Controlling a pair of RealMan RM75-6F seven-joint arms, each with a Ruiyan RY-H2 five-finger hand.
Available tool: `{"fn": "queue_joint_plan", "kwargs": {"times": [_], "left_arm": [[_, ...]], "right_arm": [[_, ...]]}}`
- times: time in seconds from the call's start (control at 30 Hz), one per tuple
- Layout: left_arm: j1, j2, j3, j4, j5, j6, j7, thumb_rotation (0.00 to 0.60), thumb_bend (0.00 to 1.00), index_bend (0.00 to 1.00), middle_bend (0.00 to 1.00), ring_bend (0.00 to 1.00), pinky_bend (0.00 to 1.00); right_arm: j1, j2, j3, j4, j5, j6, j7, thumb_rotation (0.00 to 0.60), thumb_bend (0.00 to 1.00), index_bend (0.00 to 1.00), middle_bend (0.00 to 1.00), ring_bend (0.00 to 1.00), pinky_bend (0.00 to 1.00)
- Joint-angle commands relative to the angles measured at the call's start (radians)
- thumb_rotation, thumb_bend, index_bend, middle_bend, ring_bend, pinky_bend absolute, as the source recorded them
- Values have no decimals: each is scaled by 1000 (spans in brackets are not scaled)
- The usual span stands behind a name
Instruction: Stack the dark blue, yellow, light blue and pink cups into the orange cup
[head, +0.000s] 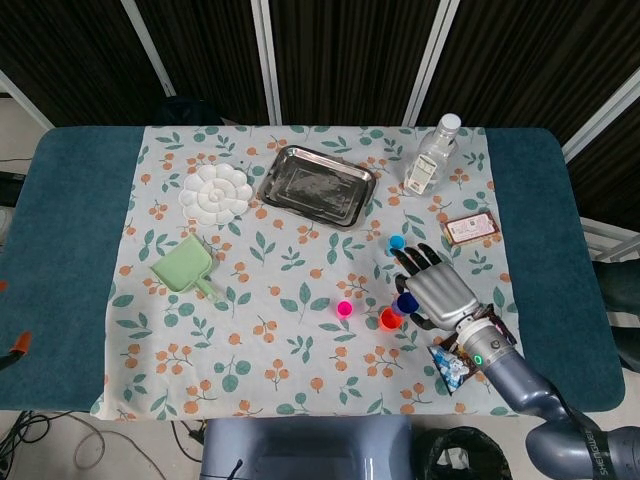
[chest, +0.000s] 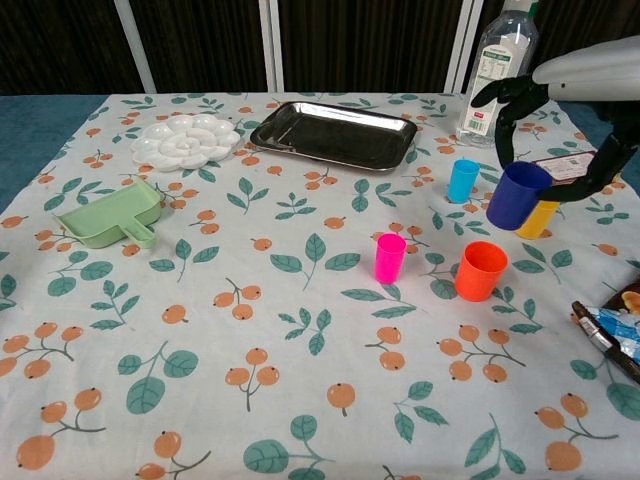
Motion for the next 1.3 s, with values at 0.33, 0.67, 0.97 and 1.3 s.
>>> {"fn": "queue_joint_plan", "kwargs": {"times": [0.33,0.67,0.97,1.3], "left_arm": [[0,3,-2,1,-6,-3,-6,600,216,212,115,0,0],[0,3,-2,1,-5,-2,-3,600,216,212,116,0,0],[0,3,-1,-1,-2,0,-1,600,216,212,115,0,0],[0,2,-2,0,-2,0,-2,600,216,211,115,0,0]], "right_arm": [[-18,-100,-14,45,-11,42,-62,600,407,490,0,45,47],[-29,-130,-17,65,-16,50,-74,600,407,490,0,46,47],[-39,-144,-23,79,-24,45,-68,600,407,490,0,45,47],[-47,-159,-31,95,-25,32,-68,600,406,432,0,45,47]]}}
